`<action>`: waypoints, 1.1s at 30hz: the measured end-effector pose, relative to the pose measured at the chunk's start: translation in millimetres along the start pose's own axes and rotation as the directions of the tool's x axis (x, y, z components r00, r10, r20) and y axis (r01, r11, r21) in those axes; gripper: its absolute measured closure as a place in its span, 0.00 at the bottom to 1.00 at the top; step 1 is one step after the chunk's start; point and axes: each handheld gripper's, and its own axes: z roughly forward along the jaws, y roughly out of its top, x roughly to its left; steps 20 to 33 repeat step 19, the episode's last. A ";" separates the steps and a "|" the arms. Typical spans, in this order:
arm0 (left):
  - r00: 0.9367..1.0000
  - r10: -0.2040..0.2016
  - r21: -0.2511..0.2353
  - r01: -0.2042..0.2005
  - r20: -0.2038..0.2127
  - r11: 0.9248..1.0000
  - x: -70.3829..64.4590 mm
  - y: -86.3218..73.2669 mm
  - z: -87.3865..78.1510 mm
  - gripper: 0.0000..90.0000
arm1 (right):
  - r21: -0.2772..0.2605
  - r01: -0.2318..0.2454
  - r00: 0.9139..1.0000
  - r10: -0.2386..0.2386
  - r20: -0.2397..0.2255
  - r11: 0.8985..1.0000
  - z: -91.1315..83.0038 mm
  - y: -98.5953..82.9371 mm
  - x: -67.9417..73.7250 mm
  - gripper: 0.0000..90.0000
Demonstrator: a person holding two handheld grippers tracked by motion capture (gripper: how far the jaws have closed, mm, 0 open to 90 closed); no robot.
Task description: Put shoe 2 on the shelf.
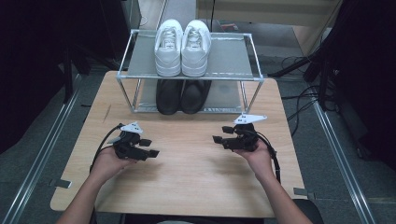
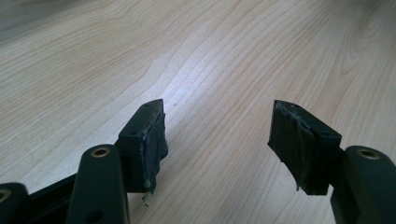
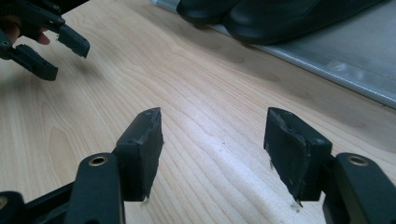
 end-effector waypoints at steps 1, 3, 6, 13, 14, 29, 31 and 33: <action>1.000 -0.002 0.000 0.002 0.001 1.000 -0.2 0.0 0.5 0.41 | 0.003 0.001 1.000 -0.001 -0.002 1.000 0.4 -0.1 0.6 0.42; 1.000 -0.003 0.003 0.003 0.002 1.000 -0.9 0.2 0.9 0.41 | 0.009 0.008 1.000 -0.008 -0.001 1.000 0.9 -0.2 1.4 0.42; 1.000 0.000 0.004 -0.001 0.005 1.000 -1.9 0.7 1.4 0.40 | 0.017 0.021 1.000 -0.021 0.013 1.000 1.9 -0.3 3.2 0.41; 1.000 -0.020 0.006 0.020 0.009 1.000 -2.1 0.9 3.7 0.39 | 0.035 0.049 0.998 -0.050 0.025 0.998 5.2 -0.8 5.9 0.37; 1.000 -0.019 0.004 0.019 0.013 1.000 -2.3 0.9 4.1 0.38 | 0.039 0.064 0.997 -0.065 0.034 0.997 5.8 -1.1 7.1 0.35; 1.000 -0.005 0.011 0.005 0.004 1.000 -7.5 1.6 10.8 0.31 | 0.101 0.092 0.995 -0.096 0.033 0.991 15.3 -5.0 9.3 0.31; 1.000 -0.005 0.011 0.005 0.004 1.000 -7.5 1.6 10.8 0.31 | 0.101 0.092 0.995 -0.096 0.033 0.991 15.3 -5.0 9.3 0.31; 1.000 -0.005 0.011 0.005 0.004 1.000 -7.5 1.6 10.8 0.31 | 0.101 0.092 0.995 -0.096 0.033 0.991 15.3 -5.0 9.3 0.31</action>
